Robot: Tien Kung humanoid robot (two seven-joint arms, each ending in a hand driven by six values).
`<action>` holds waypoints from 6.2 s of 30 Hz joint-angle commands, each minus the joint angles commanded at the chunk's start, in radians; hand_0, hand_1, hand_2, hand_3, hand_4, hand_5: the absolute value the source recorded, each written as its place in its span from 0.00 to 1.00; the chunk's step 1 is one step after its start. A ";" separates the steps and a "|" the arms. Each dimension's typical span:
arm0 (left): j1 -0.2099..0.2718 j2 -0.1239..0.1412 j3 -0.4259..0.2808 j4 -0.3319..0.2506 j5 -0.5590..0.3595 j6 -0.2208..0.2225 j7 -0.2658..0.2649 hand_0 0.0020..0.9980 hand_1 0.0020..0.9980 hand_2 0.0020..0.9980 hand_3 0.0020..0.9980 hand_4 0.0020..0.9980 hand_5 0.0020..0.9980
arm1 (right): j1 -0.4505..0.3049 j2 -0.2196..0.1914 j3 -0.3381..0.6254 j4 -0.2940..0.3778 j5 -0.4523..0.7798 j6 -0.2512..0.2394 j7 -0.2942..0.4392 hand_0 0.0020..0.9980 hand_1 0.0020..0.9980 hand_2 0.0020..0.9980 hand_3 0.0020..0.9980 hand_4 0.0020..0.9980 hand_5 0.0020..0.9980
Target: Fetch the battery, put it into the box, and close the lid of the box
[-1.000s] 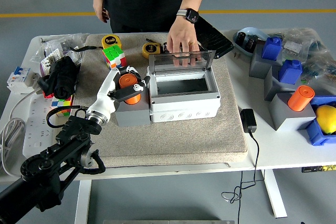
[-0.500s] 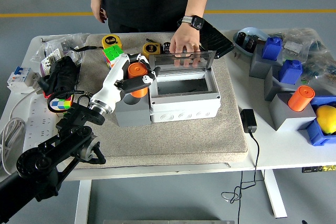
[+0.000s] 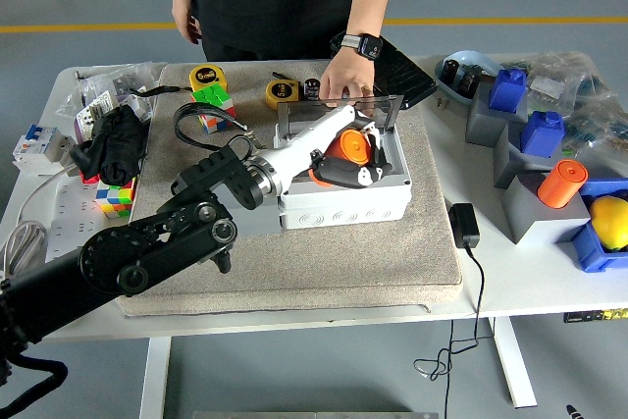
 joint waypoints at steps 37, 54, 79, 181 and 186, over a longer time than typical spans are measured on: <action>-0.145 -0.108 0.108 0.278 0.203 -0.009 0.097 0.31 0.42 0.41 0.46 0.77 0.00 | -0.011 -0.004 0.025 0.010 -0.031 -0.012 0.011 0.73 0.67 0.65 0.60 1.00 0.62; -0.132 -0.108 0.056 0.239 0.205 -0.030 0.100 0.35 0.53 0.47 0.47 1.00 0.28 | -0.010 -0.001 0.042 0.013 -0.044 -0.016 0.015 0.73 0.67 0.65 0.60 1.00 0.62; 0.100 0.058 -0.282 -0.135 0.177 -0.097 0.166 0.32 0.52 0.52 0.51 1.00 0.39 | -0.016 0.003 0.064 0.013 -0.059 -0.013 0.017 0.73 0.67 0.65 0.60 1.00 0.61; 0.066 0.044 -0.086 -0.087 0.274 -0.079 0.112 0.67 0.62 0.65 0.69 1.00 0.59 | -0.023 0.002 0.096 0.026 -0.094 -0.011 0.023 0.73 0.67 0.65 0.60 1.00 0.61; 0.080 0.043 -0.079 -0.084 0.266 -0.080 0.111 0.67 0.62 0.65 0.69 1.00 0.59 | -0.023 0.003 0.099 0.028 -0.098 -0.012 0.024 0.73 0.67 0.65 0.60 1.00 0.61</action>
